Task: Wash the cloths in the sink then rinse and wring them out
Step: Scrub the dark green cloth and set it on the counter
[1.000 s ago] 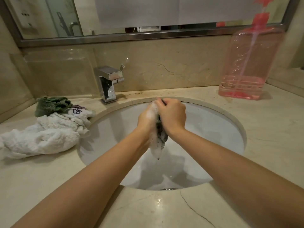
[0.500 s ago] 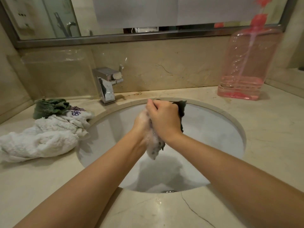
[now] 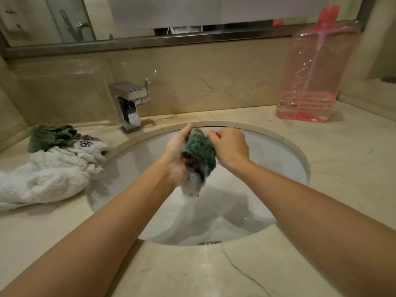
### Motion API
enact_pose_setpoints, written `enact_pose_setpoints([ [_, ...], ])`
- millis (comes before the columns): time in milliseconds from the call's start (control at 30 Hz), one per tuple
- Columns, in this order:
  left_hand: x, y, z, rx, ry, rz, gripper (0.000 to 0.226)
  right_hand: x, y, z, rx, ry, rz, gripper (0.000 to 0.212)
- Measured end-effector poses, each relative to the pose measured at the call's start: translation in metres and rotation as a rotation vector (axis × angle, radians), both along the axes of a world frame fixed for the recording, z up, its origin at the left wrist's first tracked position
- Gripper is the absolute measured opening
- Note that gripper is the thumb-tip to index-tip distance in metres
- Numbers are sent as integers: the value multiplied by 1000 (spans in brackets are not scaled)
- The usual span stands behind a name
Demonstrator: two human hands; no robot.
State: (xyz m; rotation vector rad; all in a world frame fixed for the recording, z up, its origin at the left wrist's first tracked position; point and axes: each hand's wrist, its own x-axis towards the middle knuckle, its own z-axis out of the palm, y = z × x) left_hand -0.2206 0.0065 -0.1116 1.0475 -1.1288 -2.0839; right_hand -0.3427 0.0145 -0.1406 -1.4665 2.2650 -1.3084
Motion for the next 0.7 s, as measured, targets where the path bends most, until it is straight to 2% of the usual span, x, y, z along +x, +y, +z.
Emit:
enact_pose_setpoints([
  [67, -1, 2, -1, -24, -35, 13, 62, -9, -2, -3, 4, -333, -18, 44],
  [167, 3, 3, -2, -108, -105, 99, 50, -7, -3, 1, 84, -777, -28, 30],
  [267, 7, 1, -4, -237, -207, 111, 26, -3, -1, 3, 121, -995, 38, 30],
  [367, 11, -8, -8, -393, -355, 62, 16, -6, 0, 3, 5, -1195, 81, 34],
  [467, 13, -15, -16, -489, -516, 51, 23, -9, 0, 5, -87, -1324, 93, 28],
  [600, 11, -20, -20, -457, -480, 57, 35, -8, 0, 6, -144, -1431, 178, 25],
  [700, 11, -25, -22, -394, -365, 124, 37, -9, -1, 3, -112, -1324, 254, 21],
])
